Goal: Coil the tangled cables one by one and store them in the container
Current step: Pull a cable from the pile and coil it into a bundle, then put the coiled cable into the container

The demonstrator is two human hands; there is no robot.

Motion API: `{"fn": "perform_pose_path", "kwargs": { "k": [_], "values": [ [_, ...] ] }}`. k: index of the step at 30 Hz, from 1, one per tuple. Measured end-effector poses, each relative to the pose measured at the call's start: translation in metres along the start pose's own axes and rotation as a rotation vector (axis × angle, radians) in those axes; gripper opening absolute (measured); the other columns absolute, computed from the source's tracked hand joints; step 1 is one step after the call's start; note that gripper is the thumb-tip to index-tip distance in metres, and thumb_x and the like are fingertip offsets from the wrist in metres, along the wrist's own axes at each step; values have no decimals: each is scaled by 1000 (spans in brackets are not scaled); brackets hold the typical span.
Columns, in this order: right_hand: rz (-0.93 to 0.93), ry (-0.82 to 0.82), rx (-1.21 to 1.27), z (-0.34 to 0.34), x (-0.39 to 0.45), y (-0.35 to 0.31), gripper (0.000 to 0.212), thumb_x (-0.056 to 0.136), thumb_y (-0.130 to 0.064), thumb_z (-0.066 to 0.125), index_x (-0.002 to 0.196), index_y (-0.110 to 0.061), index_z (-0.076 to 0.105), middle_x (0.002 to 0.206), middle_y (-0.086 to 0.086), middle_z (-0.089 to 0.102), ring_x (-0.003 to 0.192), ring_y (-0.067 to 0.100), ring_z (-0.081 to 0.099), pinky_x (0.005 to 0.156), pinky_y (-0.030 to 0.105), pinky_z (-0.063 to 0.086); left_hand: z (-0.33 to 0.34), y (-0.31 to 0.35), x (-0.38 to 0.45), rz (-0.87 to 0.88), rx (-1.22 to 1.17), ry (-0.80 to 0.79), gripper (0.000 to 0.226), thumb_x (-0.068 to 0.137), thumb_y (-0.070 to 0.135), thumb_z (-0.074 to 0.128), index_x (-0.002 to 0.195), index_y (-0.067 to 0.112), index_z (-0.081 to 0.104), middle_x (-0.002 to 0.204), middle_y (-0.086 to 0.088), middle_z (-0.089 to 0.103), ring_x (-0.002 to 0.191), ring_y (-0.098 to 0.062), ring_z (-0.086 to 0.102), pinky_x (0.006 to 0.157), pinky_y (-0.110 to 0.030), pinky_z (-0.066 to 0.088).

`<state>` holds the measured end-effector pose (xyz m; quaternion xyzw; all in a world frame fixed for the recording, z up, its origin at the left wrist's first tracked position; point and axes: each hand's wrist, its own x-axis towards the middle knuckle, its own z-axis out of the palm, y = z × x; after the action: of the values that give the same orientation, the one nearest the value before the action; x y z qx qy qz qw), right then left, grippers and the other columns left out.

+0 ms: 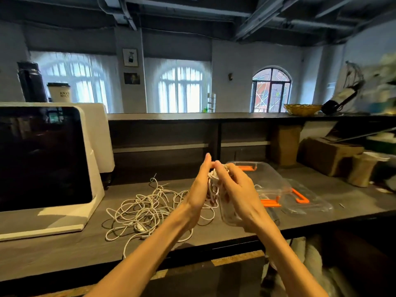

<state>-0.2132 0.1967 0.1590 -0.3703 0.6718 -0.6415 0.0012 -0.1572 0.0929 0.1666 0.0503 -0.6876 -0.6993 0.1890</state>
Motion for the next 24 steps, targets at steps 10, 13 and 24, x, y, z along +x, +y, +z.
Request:
{"fn": "perform_pose_path", "kwargs": {
  "k": [10,13,24],
  "values": [
    [18,237,-256,-99,90,16,29,90,-41,76,97,-14,71,89,3,75,87,20,72,79,40,59,28,23,85,-9,223,-11,37,103,41,53,132,18,50,121,-10,60,108,-21,63,93,-38,53],
    [133,197,-563,-118,118,36,39,84,-48,80,102,-15,70,95,5,73,87,20,70,76,36,60,27,15,103,-57,306,-70,30,101,30,58,126,13,59,115,-10,65,101,-18,64,81,-30,53],
    [612,-370,-1165,-125,151,96,8,78,-16,77,79,-11,71,71,2,67,58,12,63,47,20,47,23,-26,146,-40,359,-123,13,99,19,61,108,16,70,109,-2,65,89,-9,67,65,-21,49]
  ]
}}
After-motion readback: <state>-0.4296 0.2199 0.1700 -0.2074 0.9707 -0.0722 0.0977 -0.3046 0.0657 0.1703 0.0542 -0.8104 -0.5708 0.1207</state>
